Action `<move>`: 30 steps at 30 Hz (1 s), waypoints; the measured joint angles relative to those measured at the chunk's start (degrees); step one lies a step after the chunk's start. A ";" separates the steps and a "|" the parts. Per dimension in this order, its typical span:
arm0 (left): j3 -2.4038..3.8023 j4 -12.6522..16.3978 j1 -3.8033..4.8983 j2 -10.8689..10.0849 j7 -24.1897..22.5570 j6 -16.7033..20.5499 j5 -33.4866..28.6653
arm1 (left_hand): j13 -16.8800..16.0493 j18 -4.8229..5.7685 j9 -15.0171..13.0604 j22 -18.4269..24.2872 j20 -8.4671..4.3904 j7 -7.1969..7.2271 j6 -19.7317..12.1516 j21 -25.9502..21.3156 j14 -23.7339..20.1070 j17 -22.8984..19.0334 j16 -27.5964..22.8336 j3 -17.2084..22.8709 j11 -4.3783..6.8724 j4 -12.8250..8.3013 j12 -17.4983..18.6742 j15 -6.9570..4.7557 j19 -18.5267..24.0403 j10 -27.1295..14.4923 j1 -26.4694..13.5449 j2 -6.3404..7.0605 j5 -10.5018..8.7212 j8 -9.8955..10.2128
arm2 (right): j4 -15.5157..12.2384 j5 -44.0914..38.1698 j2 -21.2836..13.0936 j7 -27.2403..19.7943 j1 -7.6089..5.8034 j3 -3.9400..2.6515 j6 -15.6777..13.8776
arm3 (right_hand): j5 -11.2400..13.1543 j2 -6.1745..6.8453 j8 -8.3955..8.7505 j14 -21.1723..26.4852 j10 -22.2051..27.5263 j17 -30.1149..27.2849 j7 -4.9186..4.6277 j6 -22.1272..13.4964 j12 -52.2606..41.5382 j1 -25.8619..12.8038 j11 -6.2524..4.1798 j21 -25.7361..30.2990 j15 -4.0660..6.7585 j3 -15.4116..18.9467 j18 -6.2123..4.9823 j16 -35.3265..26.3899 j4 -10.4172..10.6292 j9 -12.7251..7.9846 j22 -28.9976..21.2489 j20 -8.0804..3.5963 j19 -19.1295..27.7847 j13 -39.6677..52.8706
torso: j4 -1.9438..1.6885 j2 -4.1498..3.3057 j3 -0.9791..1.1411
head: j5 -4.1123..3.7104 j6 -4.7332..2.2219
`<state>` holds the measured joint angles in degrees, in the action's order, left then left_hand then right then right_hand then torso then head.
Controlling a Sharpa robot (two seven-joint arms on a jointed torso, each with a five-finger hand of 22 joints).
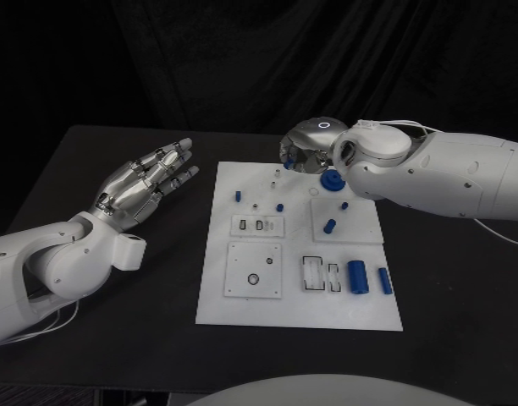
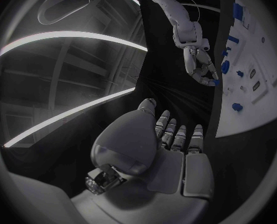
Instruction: Assemble the parts on the task board
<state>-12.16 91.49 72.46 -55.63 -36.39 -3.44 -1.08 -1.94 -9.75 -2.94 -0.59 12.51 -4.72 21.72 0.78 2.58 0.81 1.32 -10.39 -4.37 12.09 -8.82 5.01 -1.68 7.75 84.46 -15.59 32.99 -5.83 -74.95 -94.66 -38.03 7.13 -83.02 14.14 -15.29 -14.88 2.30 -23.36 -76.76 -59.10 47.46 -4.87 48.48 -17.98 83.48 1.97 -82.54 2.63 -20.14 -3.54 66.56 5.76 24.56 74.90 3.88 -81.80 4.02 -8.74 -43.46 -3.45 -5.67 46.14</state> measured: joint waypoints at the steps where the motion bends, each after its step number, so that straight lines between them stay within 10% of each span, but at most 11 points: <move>1: 0.00 -0.02 0.00 0.04 0.02 0.00 0.00 | 0.00 0.00 0.00 0.00 0.00 0.00 0.00 0.00 0.00 0.00 0.00 0.00 -0.11 0.00 0.00 0.00 0.00 -0.11 0.00 0.00 0.00 0.00 | 0.50 0.08 0.46 -0.08 0.04 0.00 0.01 | -0.21 0.00 0.03 -0.18 -0.17 0.11 0.00 0.00 0.31 0.00 0.17 0.00 0.18 0.00 0.00 0.00 0.00 0.28 0.01 0.00 0.00 -0.02 | -0.10 -0.02 0.01 | -0.10 -0.07; 12: 0.00 -0.28 0.00 0.38 0.07 0.00 0.00 | 0.00 0.00 0.01 0.00 0.00 0.00 0.00 0.00 -0.51 -0.09 0.00 0.24 -0.16 -0.24 0.00 -0.52 0.00 -0.16 0.00 0.00 0.00 0.00 | 5.46 0.57 3.96 -0.60 0.94 -0.01 0.72 | -0.87 0.01 1.08 -0.18 -0.17 0.52 -0.20 -0.21 1.39 0.00 0.18 0.00 0.18 0.01 -0.01 0.21 0.00 0.35 0.04 -0.20 -0.20 -0.12 | -0.44 -0.09 0.14 | -0.56 -0.64; 30: 0.00 -0.82 0.00 0.92 0.14 -0.10 0.00 | 0.00 -0.01 0.01 0.05 -0.22 0.00 0.00 0.00 -0.51 -0.08 0.00 0.40 -0.15 -0.40 0.00 -0.52 0.22 -0.16 0.00 0.00 0.00 0.00 | 6.51 0.76 4.87 -0.89 1.40 -0.06 1.44 | -0.87 0.04 1.52 -0.34 -0.16 1.33 -0.20 -0.22 2.18 -0.02 0.19 -0.28 0.01 0.01 -0.01 0.65 -0.01 0.18 0.03 0.01 -0.41 -0.19 | 0.03 0.02 0.08 | -0.37 -0.31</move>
<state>-12.15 90.68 72.46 -54.70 -36.25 -3.54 -1.08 -1.93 -9.75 -2.93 -0.54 12.29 -4.72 21.72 0.78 2.06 0.73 1.32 -9.99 -4.53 11.69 -8.82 4.50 -1.46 7.58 84.46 -15.59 32.99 -5.83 -68.43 -93.90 -33.16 6.24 -81.63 14.08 -13.85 -15.75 2.34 -21.84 -77.11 -59.26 48.80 -5.07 48.26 -15.80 83.46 2.16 -82.82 2.65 -20.12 -3.55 67.20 5.75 24.74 74.93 3.89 -82.21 3.83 -8.71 -43.43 -3.37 -6.04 45.83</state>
